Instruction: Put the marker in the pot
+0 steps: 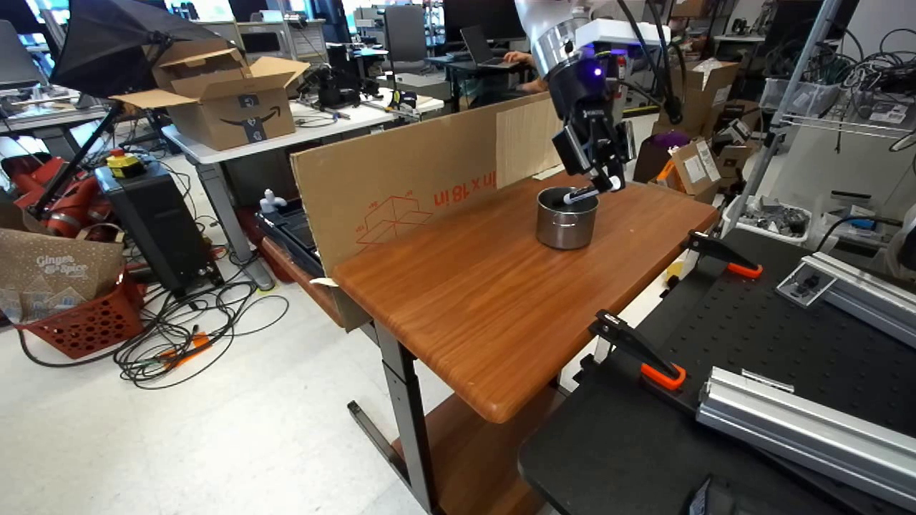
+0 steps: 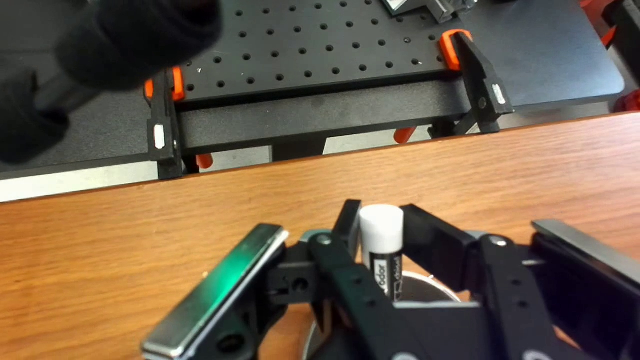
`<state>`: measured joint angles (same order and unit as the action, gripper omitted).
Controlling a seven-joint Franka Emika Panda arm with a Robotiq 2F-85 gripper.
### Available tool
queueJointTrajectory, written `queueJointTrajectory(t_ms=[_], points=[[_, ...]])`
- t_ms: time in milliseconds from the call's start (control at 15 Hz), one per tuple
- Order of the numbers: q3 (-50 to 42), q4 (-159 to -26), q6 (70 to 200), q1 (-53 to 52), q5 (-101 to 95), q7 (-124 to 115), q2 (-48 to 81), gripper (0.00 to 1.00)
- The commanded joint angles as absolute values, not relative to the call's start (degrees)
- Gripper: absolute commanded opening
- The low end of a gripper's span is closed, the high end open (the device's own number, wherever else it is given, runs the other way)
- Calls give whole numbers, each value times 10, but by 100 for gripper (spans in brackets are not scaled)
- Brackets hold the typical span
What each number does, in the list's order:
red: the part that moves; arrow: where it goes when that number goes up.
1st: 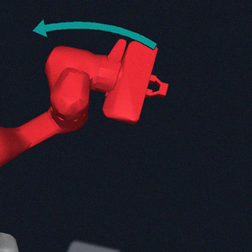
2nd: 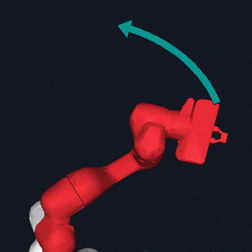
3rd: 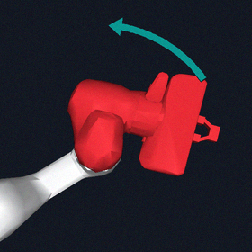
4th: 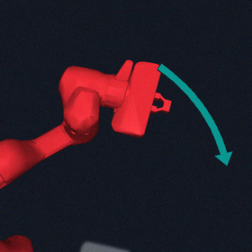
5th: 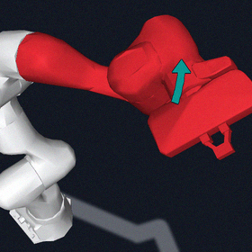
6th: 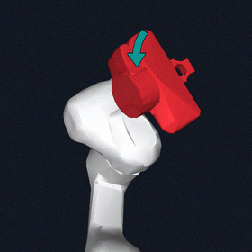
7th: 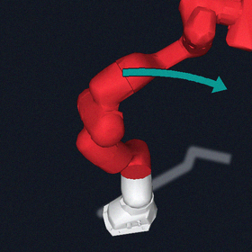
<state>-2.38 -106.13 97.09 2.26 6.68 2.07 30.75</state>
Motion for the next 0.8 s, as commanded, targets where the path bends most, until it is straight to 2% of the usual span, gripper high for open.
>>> queueJointTrajectory(t_ms=[0, 200, 267, 333, 733], points=[[-19, -1006, 925, 27, 66, 7, 348, 7], [-18, -988, 918, 26, 64, 4, 366, 7], [-18, -983, 916, 25, 62, 4, 370, 51], [-18, -981, 916, 24, 60, 3, 372, 53], [-16, -971, 904, 22, 59, 4, 375, 96]])
